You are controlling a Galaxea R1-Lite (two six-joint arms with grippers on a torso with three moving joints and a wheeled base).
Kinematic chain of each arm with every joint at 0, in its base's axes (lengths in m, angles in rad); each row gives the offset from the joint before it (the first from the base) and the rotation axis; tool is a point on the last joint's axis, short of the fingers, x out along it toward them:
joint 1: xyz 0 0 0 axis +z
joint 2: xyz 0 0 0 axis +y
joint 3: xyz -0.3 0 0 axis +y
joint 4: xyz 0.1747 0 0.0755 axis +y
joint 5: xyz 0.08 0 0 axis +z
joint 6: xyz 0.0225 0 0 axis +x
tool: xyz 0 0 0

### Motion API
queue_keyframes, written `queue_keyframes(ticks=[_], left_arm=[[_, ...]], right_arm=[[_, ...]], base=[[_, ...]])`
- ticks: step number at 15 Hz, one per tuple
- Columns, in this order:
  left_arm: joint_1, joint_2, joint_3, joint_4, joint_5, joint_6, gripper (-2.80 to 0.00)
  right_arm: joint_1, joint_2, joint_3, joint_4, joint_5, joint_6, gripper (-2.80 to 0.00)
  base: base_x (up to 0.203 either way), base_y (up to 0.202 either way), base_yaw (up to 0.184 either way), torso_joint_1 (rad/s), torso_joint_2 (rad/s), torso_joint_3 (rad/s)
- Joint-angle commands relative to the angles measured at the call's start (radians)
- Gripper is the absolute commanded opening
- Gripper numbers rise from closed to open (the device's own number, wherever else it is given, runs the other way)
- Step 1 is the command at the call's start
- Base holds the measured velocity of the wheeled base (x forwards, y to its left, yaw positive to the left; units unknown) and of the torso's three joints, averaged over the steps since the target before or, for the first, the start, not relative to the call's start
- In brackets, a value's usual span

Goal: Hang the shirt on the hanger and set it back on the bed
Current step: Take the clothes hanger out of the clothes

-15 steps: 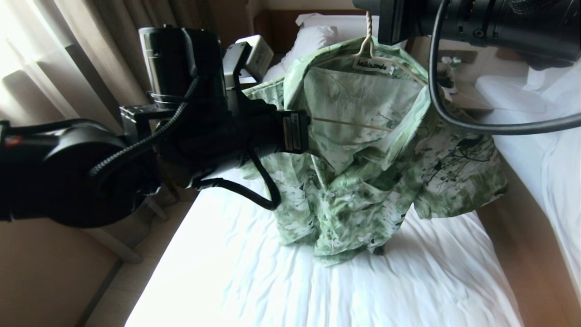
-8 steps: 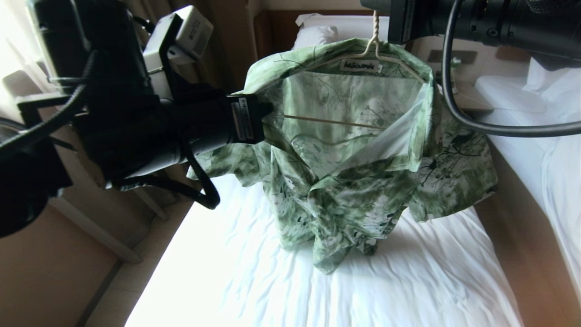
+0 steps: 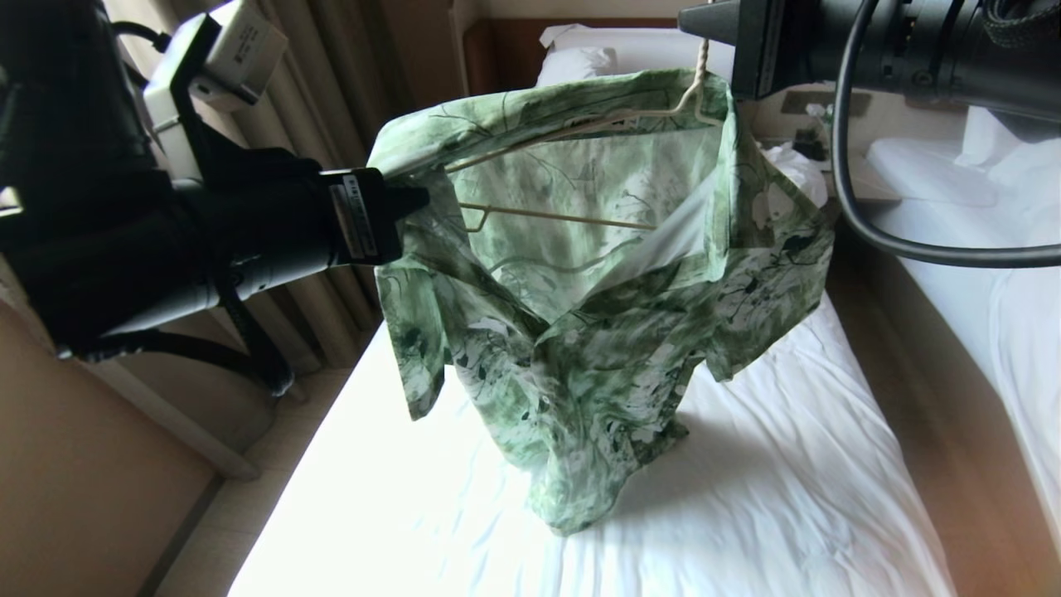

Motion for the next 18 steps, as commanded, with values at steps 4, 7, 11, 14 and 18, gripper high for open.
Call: queue_keyframes(ticks=[4, 7, 11, 14, 18], left_arm=[[0.114, -0.019, -0.013, 0.091, -0.105, -0.011, -2.80], [0.206, -0.011, -0.013, 0.091, -0.195, -0.018, -2.80], [0.271, 0.046, -0.012, 0.084, -0.310, -0.072, -2.80], [0.220, 0.100, -0.005, 0.081, -0.310, -0.090, -2.80], [0.171, 0.148, 0.050, -0.014, -0.304, -0.111, -2.80]], right_arm=[[-0.024, -0.019, 0.051, -0.002, 0.002, -0.002, -2.80], [-0.039, -0.009, 0.067, -0.003, 0.003, 0.001, -2.80], [-0.042, 0.024, 0.112, -0.103, 0.006, 0.001, -2.80], [-0.043, 0.049, 0.126, -0.128, 0.004, 0.002, -2.80], [-0.035, 0.059, 0.127, -0.131, 0.004, 0.067, -2.80]], base=[[0.000, 0.000, 0.000, 0.000, 0.00, 0.000], [0.000, 0.000, 0.000, 0.000, 0.00, 0.000], [0.000, 0.000, 0.000, 0.000, 0.00, 0.000], [0.000, 0.000, 0.000, 0.000, 0.00, 0.000], [0.000, 0.000, 0.000, 0.000, 0.00, 0.000]])
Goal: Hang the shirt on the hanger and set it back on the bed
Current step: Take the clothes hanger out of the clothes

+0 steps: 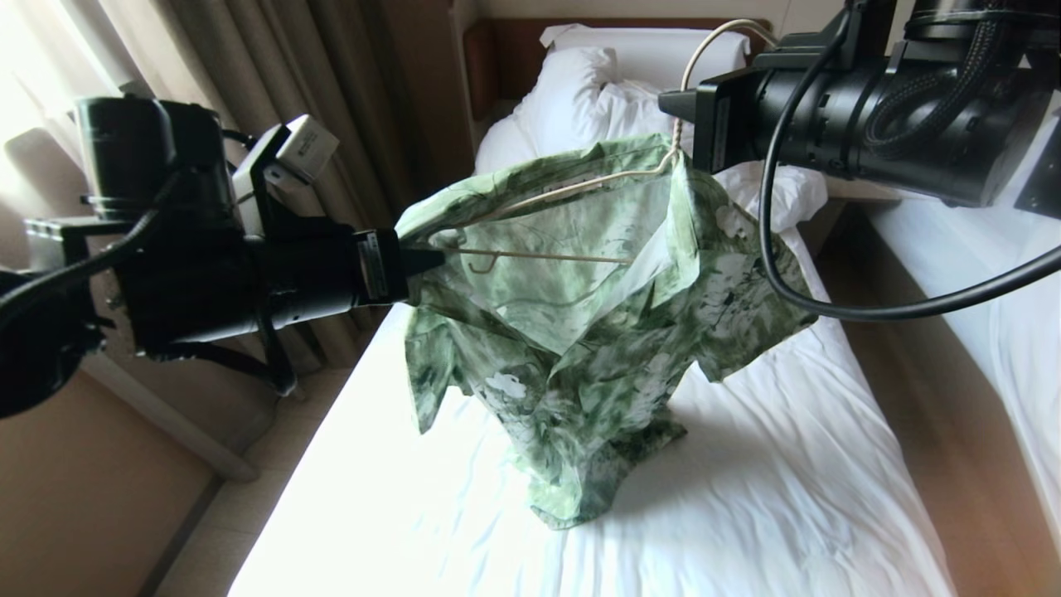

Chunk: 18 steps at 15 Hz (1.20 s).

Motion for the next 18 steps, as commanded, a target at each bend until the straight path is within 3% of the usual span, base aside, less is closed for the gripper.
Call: queue_keyframes(ticks=[1, 6, 12, 18], left_arm=[[-0.010, 0.041, 0.026, -0.045, 0.001, -0.002, -2.80], [-0.030, 0.058, 0.068, -0.074, 0.001, -0.004, -2.80], [0.074, 0.003, 0.094, -0.095, -0.010, 0.001, -2.80], [0.113, 0.035, 0.112, -0.097, -0.053, -0.001, -2.80]], right_arm=[[0.002, 0.007, 0.001, -0.001, 0.001, 0.004, -2.80], [-0.003, 0.022, 0.004, -0.008, -0.003, 0.007, -2.80], [-0.034, 0.030, 0.004, -0.035, -0.005, 0.007, -2.80], [-0.033, 0.010, 0.033, -0.035, -0.004, 0.012, -2.80]], base=[[0.000, 0.000, 0.000, 0.000, 0.00, 0.000], [0.000, 0.000, 0.000, 0.000, 0.00, 0.000], [0.000, 0.000, 0.000, 0.000, 0.00, 0.000], [0.000, 0.000, 0.000, 0.000, 0.00, 0.000]])
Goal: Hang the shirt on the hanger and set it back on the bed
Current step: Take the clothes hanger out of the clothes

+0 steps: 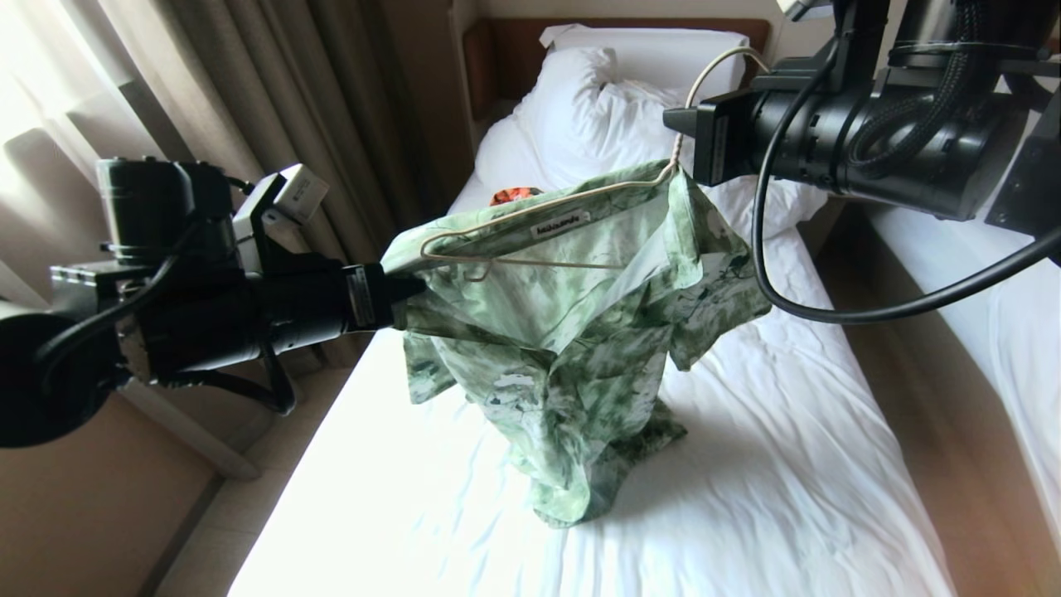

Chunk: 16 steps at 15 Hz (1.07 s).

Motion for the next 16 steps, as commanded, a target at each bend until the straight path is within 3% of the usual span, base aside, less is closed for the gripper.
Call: queue_keyframes(ticks=[1, 4, 7, 9, 10, 16], left_arm=[[-0.016, 0.009, 0.012, -0.002, -0.004, -0.003, -2.80], [-0.091, 0.018, 0.068, -0.042, 0.002, 0.000, -2.80], [-0.125, 0.080, 0.140, -0.184, 0.012, 0.005, -2.80], [-0.133, 0.108, 0.170, -0.218, 0.018, 0.006, -2.80], [-0.132, 0.118, 0.174, -0.226, 0.019, 0.006, 0.00], [-0.075, 0.101, 0.220, -0.246, 0.017, 0.000, 0.00]], right_arm=[[0.000, -0.002, 0.001, -0.001, -0.001, -0.002, -2.80], [0.001, 0.012, 0.000, -0.001, -0.002, -0.002, -2.80], [0.009, 0.041, -0.001, -0.003, -0.036, -0.005, -2.80], [0.011, 0.056, -0.001, -0.019, -0.039, -0.003, -2.80], [0.012, 0.063, -0.001, -0.027, -0.041, -0.003, -2.80], [0.033, 0.111, 0.003, -0.036, -0.055, -0.002, -2.80]], base=[[0.000, 0.000, 0.000, 0.000, 0.00, 0.000], [0.000, 0.000, 0.000, 0.000, 0.00, 0.000], [0.000, 0.000, 0.000, 0.000, 0.00, 0.000], [0.000, 0.000, 0.000, 0.000, 0.00, 0.000], [0.000, 0.000, 0.000, 0.000, 0.00, 0.000], [0.000, 0.000, 0.000, 0.000, 0.00, 0.000]])
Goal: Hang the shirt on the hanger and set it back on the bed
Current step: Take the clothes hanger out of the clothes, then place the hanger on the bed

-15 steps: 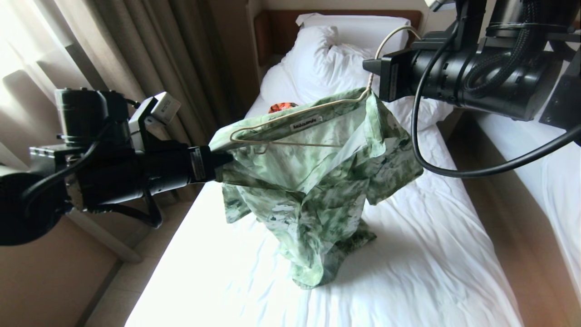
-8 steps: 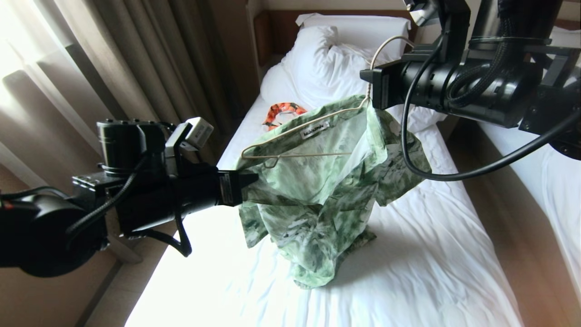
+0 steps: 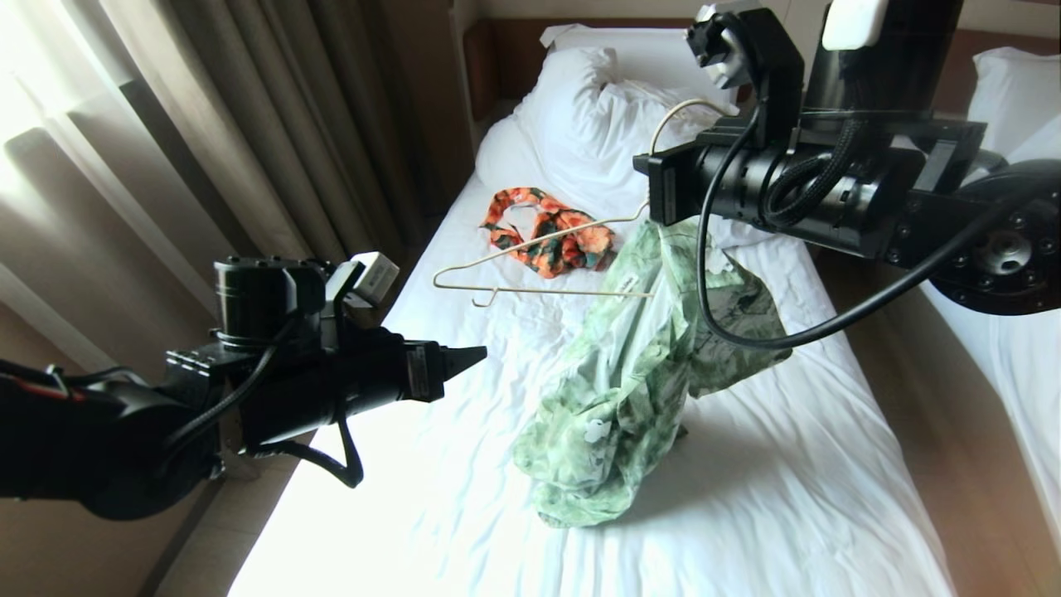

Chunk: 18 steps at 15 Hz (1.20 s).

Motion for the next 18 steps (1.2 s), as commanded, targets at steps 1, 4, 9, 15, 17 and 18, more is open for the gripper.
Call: queue_keyframes(ticks=[1, 4, 9, 15, 17, 18], left_arm=[[0.028, -0.020, 0.042, -0.021, -0.004, -0.001, 0.00], [0.070, -0.075, 0.123, -0.102, -0.003, 0.001, -2.80], [0.125, -0.224, 0.237, -0.103, -0.006, -0.003, -2.80], [0.127, -0.295, 0.313, -0.104, -0.003, -0.026, -2.80], [0.127, -0.302, 0.327, -0.105, 0.002, -0.054, -2.80], [0.127, -0.306, 0.333, -0.107, 0.010, -0.055, -2.80]], right_arm=[[0.008, 0.031, 0.002, -0.004, -0.006, 0.000, -2.80], [0.011, 0.072, 0.022, -0.065, -0.009, 0.004, -2.80], [0.034, 0.143, 0.090, -0.158, -0.094, 0.253, -2.80], [-0.048, 0.104, 0.294, 0.005, -0.101, 0.226, -2.80], [-0.095, 0.112, 0.364, 0.011, -0.057, 0.215, -2.80], [-0.129, 0.126, 0.393, 0.008, -0.021, 0.212, -2.80]], base=[[0.000, 0.000, 0.000, 0.000, 0.00, 0.000], [0.000, 0.000, 0.000, 0.000, 0.00, 0.000], [0.000, 0.000, 0.000, 0.000, 0.00, 0.000], [0.000, 0.000, 0.000, 0.000, 0.00, 0.000], [0.000, 0.000, 0.000, 0.000, 0.00, 0.000], [0.000, 0.000, 0.000, 0.000, 0.00, 0.000]])
